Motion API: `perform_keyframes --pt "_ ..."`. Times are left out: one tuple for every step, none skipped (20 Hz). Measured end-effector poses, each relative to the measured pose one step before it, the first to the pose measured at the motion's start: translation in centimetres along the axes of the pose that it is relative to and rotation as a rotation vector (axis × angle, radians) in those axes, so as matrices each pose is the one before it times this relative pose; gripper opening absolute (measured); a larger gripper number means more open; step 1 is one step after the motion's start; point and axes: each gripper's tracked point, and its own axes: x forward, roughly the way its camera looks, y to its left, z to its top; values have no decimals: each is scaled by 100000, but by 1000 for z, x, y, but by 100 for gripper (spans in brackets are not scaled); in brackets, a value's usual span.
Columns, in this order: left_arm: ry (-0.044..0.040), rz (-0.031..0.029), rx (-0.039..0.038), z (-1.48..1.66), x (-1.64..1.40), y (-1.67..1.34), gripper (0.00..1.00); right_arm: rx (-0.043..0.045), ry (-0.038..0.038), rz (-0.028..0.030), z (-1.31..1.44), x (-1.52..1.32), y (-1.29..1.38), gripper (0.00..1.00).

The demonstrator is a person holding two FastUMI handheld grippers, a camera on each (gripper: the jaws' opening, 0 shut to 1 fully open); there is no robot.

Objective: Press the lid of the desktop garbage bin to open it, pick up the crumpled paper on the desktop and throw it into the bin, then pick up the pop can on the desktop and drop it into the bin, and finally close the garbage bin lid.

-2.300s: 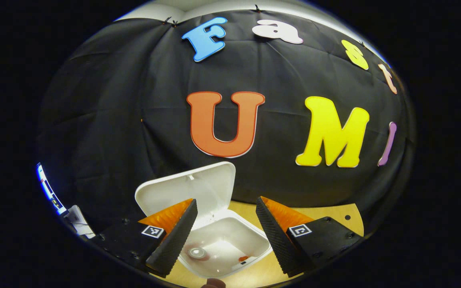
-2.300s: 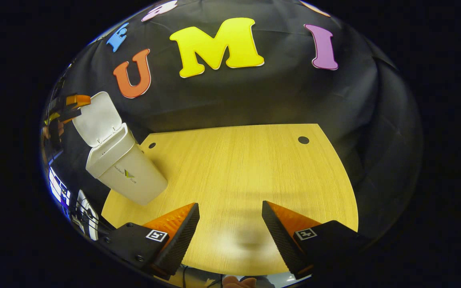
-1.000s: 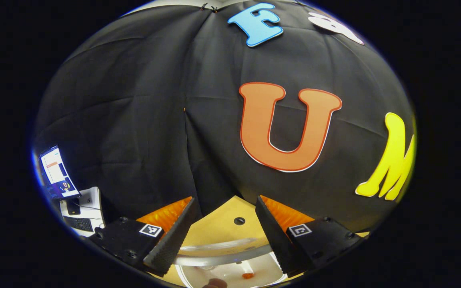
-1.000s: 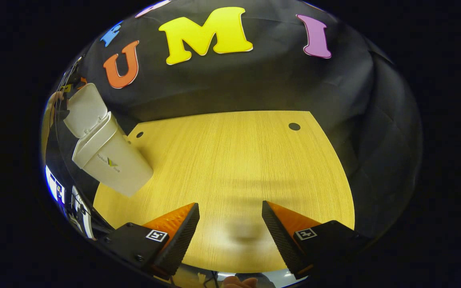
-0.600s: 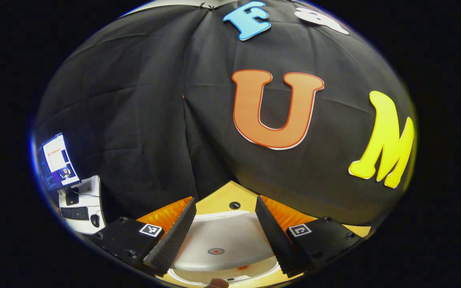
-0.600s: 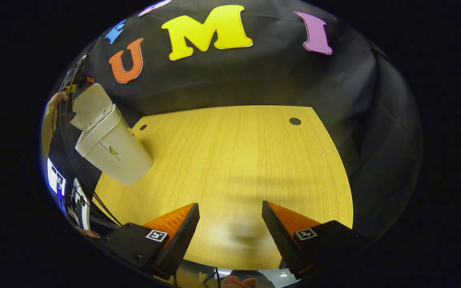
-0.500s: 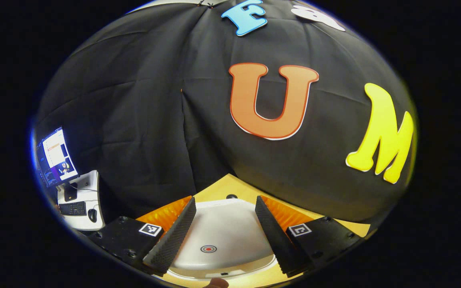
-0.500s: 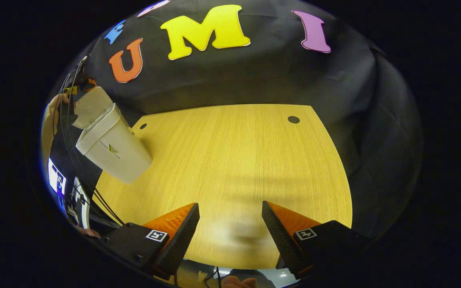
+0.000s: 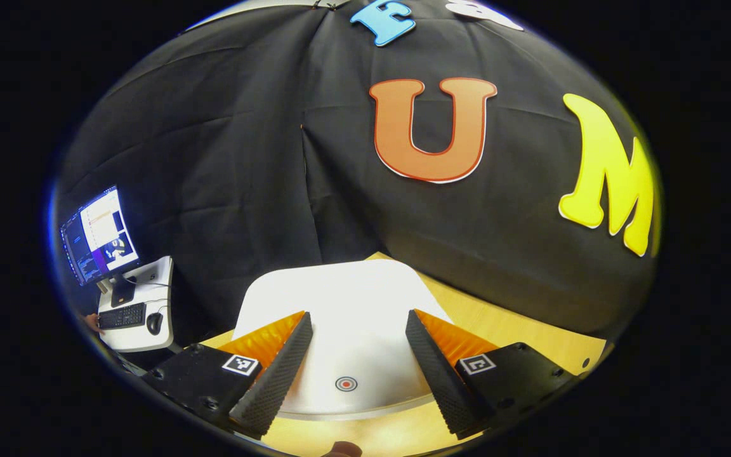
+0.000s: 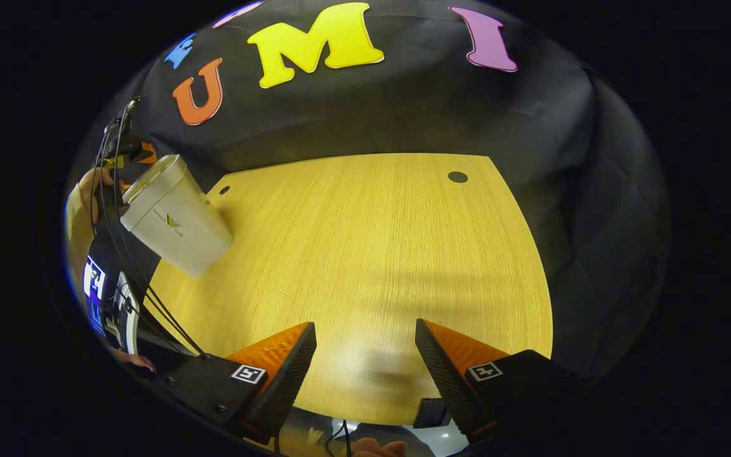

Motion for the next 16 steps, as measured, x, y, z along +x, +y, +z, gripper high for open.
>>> perform_keyframes --pt "-260 279 -552 -285 -186 87 99 -327 239 533 -89 118 22 98" --pt "284 231 -332 -291 -69 105 99 -139 69 831 85 84 106 97" --pt "726 128 -382 -351 -164 -18 99 -142 185 696 -124 39 110 99" --pt "665 -72 -392 -399 41 101 99 -147 301 740 -107 92 153 98" --pt "-1131 26 189 96 -238 -127 99 -163 404 790 -229 113 96 98" --pt "-774 141 799 293 155 20 99 -105 502 749 -199 111 150 98" --pt "593 599 -615 -273 -190 -25 99 22 598 523 -184 116 96 98" --pt "-121 233 -252 -130 -93 14 99 641 -113 691 5 -71 111 98" --pt "252 205 92 1 -83 43 99 -347 -468 913 93 72 201 99" --pt "601 345 528 -71 87 22 99 -516 -234 660 -36 86 105 99" --pt "992 373 411 -206 27 59 99 651 -106 817 -157 129 -26 99" --pt "-77 423 -285 -14 -41 -121 99 1718 136 1232 -95 201 78 99" --pt "-79 607 -2077 -201 22 -394 99 1759 487 1148 -294 300 143 98" --pt "1269 580 -546 -298 46 39 99 1292 352 539 -254 253 -60 99" --pt "-457 1014 -28 -57 -1 80 99 816 164 183 -268 278 -120 98" --pt "-2052 797 -248 233 174 89 100 414 -32 231 -128 139 -29 98"
